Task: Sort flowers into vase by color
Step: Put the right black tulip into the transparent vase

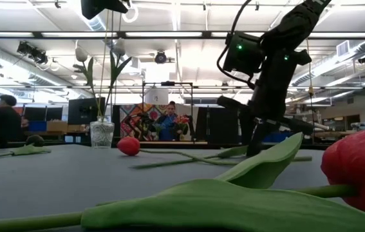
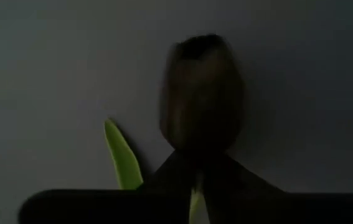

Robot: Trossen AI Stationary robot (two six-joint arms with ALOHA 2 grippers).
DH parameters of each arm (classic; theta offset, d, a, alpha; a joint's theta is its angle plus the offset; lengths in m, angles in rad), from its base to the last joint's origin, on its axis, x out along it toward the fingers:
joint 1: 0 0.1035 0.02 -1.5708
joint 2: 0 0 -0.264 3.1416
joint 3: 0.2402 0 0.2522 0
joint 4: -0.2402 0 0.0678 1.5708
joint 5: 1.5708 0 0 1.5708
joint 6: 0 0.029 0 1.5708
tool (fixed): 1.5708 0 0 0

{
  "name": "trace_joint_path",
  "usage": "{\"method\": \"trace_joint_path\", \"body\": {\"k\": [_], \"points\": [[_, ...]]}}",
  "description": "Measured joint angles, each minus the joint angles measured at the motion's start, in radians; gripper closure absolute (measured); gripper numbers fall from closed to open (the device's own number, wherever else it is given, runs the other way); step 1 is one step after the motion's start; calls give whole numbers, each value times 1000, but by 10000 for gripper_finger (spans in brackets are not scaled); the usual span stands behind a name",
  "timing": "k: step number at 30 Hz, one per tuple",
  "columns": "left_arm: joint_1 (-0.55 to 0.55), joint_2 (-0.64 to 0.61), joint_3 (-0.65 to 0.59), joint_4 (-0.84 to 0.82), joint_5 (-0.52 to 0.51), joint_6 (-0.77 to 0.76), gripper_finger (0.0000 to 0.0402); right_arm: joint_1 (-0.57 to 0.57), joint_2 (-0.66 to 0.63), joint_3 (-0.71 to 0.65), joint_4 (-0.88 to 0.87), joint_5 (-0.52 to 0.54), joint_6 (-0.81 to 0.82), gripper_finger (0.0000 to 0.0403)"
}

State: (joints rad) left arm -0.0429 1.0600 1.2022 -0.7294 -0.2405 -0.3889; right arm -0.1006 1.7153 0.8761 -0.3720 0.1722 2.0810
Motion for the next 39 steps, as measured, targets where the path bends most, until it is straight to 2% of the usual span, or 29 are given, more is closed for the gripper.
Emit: {"method": "trace_joint_path", "body": {"k": [3, 9, 13, 21, 30, 36, 39], "points": [[0, 10, -1, 4, 0, 0, 256, 0, 0, 0, -14, 23, -22, 392], [0, 22, 0, 1, 1, -15, 256, 3, -3, 0, -21, 75, -81, 392], [0, 19, 0, 1, 1, -24, 256, 31, -37, -2, 14, 156, -161, 394], [0, 20, 0, -34, 2, -45, 256, 112, -154, -2, 40, 344, -642, 396], [0, 20, 0, -31, 3, -57, 256, 170, -267, -2, 139, 559, -1077, 394], [-22, 20, 0, -30, 3, -83, 256, 190, -315, 54, 219, 628, -1392, 394], [-35, 20, 0, -30, -11, -94, 256, 199, -317, 92, 320, 641, -1558, 394]]}}
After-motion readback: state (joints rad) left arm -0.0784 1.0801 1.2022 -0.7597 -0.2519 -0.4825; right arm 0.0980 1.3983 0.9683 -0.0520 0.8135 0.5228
